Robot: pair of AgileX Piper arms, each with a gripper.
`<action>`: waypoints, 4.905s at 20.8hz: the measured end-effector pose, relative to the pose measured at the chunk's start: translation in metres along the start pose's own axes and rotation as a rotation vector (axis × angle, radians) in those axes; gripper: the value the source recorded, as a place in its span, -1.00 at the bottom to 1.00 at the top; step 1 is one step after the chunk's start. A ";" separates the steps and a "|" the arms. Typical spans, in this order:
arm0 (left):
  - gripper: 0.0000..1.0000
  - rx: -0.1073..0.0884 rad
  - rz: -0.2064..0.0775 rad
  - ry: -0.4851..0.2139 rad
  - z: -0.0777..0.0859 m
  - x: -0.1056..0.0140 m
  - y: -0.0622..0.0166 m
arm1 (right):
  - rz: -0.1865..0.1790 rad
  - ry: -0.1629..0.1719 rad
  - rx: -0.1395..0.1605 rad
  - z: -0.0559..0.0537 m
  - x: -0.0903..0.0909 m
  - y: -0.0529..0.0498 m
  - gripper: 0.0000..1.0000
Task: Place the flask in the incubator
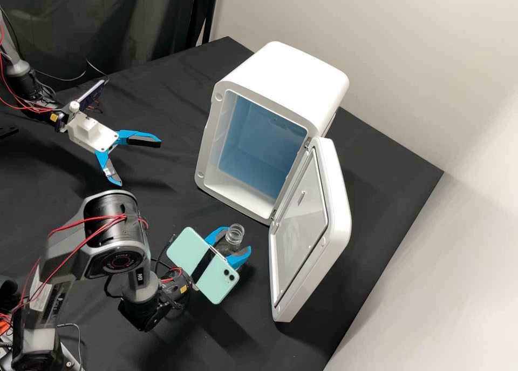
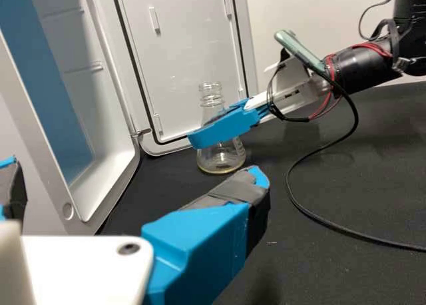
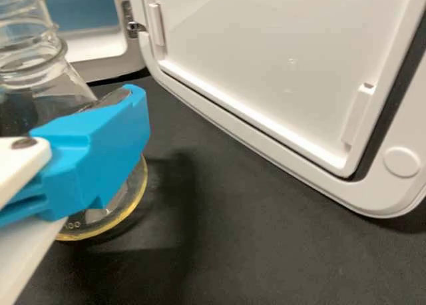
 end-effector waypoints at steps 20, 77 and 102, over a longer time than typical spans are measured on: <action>1.00 -0.001 0.001 0.008 -0.002 -0.001 0.0001 | 0.107 0.103 0.097 -0.035 0.052 0.020 -1.00; 1.00 -0.011 -0.004 0.011 -0.003 -0.001 -0.0015 | -0.017 0.152 0.155 -0.114 0.175 -0.007 -1.00; 1.00 -0.015 -0.013 0.011 -0.003 0.000 -0.0040 | -0.080 0.098 0.118 -0.152 0.235 -0.004 -1.00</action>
